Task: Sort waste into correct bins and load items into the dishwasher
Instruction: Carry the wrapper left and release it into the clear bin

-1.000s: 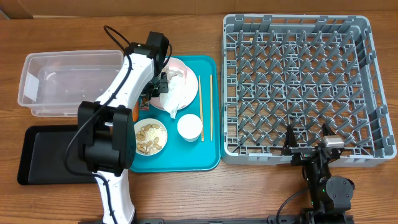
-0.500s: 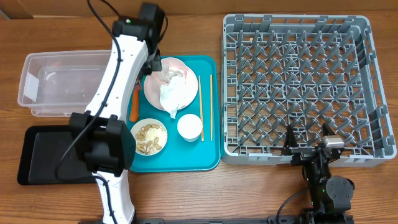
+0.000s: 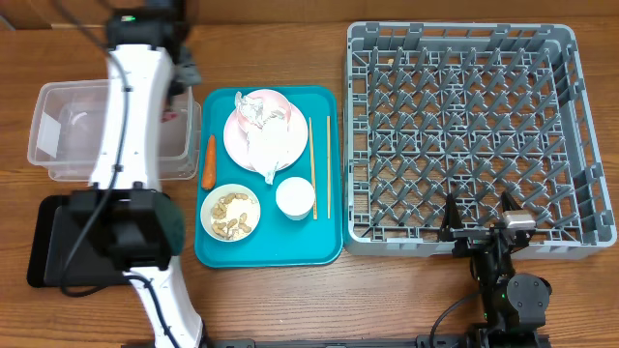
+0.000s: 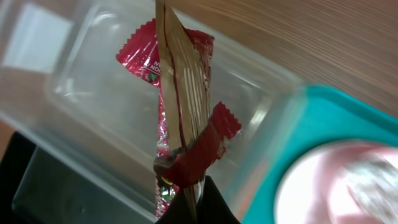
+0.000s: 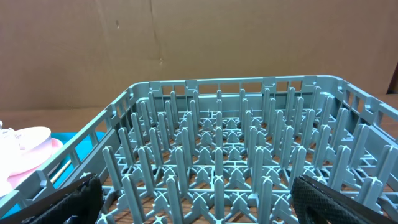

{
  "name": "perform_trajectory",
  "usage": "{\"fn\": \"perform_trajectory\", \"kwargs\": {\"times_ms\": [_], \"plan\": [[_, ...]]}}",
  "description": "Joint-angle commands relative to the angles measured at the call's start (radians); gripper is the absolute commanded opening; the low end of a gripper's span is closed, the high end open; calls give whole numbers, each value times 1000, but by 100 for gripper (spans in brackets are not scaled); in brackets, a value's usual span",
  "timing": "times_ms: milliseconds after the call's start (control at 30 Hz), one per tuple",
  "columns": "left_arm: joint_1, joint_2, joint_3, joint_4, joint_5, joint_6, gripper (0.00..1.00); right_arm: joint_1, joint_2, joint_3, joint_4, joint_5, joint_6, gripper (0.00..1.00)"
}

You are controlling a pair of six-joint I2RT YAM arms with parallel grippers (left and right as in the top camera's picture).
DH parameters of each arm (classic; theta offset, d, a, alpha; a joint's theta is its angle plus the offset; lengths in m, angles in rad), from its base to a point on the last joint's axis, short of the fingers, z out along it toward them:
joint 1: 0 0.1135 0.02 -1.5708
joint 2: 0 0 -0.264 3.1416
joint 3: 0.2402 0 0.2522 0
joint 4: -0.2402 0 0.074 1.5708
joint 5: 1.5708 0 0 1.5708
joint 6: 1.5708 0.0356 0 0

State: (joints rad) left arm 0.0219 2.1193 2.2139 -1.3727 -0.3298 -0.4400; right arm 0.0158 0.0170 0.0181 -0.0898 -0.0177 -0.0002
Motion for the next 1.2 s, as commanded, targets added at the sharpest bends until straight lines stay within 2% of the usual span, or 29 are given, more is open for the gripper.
{"fn": "perform_trajectory", "kwargs": {"times_ms": [0,233,467,700,867,1167], "plan": [[119,-27,2,1,19,-62,4,7,-2,-10,5,8,-4,100],[275,-27,-80,65,150,-62,4,7,-2,-10,5,8,-4,100],[384,-27,-197,199,246,-63,4,7,-2,-10,5,8,-4,100],[417,-27,-271,254,244,-73,4,7,-2,-10,5,8,-4,100],[421,-27,-335,348,245,-73,4,7,-2,-10,5,8,-4,100],[421,-15,-347,399,242,-74,8,7,-2,-10,5,8,-4,100]]}}
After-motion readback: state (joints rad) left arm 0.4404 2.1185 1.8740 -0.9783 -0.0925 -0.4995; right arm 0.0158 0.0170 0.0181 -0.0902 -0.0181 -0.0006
